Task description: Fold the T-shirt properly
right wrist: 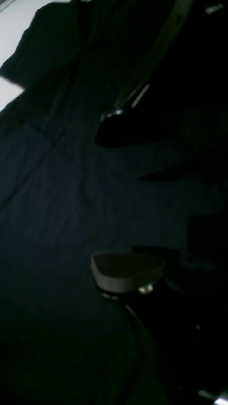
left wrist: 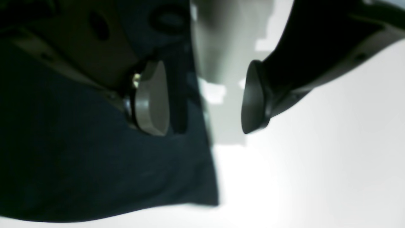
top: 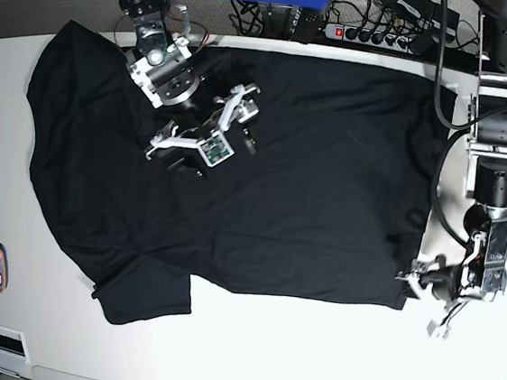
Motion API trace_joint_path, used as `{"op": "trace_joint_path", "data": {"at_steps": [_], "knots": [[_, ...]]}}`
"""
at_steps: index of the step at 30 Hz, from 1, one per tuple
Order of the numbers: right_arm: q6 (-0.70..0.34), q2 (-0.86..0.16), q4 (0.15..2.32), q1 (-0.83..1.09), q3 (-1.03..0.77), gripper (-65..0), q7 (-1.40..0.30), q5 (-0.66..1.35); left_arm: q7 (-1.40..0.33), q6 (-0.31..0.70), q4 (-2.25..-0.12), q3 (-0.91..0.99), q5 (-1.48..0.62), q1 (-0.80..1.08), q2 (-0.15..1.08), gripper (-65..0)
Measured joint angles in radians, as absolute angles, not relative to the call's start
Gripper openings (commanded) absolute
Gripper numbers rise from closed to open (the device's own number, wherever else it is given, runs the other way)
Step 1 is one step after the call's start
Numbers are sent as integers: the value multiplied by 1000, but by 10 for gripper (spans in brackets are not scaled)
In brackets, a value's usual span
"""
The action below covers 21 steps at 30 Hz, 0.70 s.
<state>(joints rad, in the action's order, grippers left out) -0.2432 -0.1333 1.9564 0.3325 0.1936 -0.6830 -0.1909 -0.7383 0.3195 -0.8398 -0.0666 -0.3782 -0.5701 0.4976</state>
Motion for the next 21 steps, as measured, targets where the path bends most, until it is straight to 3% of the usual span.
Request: {"op": "trace_joint_path", "data": {"at_steps": [4,14,21], "knots": [[-246,-133,1956,360,197,-161,-687,-191,-618,320,-671,-67,-376,-604,494,-293],[-247,-134,1958,381,220,-161,-678,-191,-381,317,-504,-67,-381,-609,462,-293],[-243,-136,1960,387,222,-161,-676,-192,-358,315,-494,-66,-386,-605,443,-293]]}}
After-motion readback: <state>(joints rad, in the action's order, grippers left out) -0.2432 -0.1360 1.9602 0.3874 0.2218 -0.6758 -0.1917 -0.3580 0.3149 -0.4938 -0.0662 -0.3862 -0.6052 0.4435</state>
